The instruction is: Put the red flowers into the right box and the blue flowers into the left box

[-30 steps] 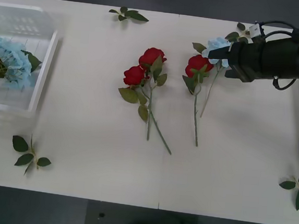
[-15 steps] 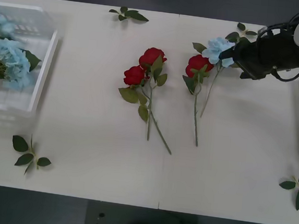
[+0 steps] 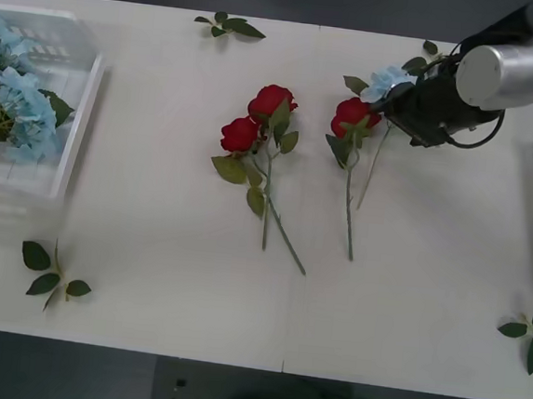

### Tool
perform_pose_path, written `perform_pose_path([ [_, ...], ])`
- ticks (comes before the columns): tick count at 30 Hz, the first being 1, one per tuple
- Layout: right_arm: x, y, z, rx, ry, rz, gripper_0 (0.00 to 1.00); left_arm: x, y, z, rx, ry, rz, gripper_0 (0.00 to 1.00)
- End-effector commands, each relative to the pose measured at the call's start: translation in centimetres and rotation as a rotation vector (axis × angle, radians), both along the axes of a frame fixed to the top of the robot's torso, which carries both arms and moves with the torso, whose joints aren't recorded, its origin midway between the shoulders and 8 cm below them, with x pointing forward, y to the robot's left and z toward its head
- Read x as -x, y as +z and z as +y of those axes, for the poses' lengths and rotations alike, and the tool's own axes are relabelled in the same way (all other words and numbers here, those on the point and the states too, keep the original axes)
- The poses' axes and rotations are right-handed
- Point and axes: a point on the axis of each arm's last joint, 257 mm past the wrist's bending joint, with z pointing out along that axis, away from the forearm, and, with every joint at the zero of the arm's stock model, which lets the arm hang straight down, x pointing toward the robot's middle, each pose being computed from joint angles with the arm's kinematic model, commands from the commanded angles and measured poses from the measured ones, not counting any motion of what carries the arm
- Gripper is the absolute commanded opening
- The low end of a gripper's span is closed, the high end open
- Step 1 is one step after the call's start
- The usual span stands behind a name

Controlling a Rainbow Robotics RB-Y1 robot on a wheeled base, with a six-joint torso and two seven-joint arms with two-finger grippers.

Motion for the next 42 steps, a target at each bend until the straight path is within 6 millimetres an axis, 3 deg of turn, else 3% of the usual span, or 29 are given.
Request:
perform_pose_path([
  [1,-2.2,2.3,1.2,-0.021,-0.068,-0.046,1.00,-2.1,4.2,-3.6,0.010,-0.043,-0.013,1.00],
  [6,-3.4,1.5,0.9,0.012,-0.132,-0.066,1.00,-3.9,3.8,-8.5,0.044,-0.068,0.081,1.00],
  [14,-4.1,0.2,0.7,0.115,-0.142,-0.092,1.00,-6.1,2.6,-13.9,-0.001,-0.012,0.131,1.00],
  [20,-4.2,-1.1,0.8,0.157,-0.153,-0.093,1.00,-6.9,-0.2,-18.7,-0.082,0.044,0.172,1.00],
  [26,-4.0,-2.0,0.2,0.187,-0.173,-0.083,1.00,-7.1,-3.3,-22.1,-0.158,0.098,0.219,1.00],
  [33,-3.1,-4.1,-2.2,0.275,-0.197,-0.053,1.00,-7.3,-7.6,-26.4,-0.264,0.152,0.230,1.00],
  [41,-2.9,-4.7,-1.7,0.264,-0.201,-0.047,1.00,-7.0,-10.7,-31.6,-0.363,0.222,0.147,1.00],
  [42,-2.8,-4.8,-1.4,0.257,-0.199,-0.045,0.85,-6.8,-11.2,-32.4,-0.378,0.233,0.133,1.00],
])
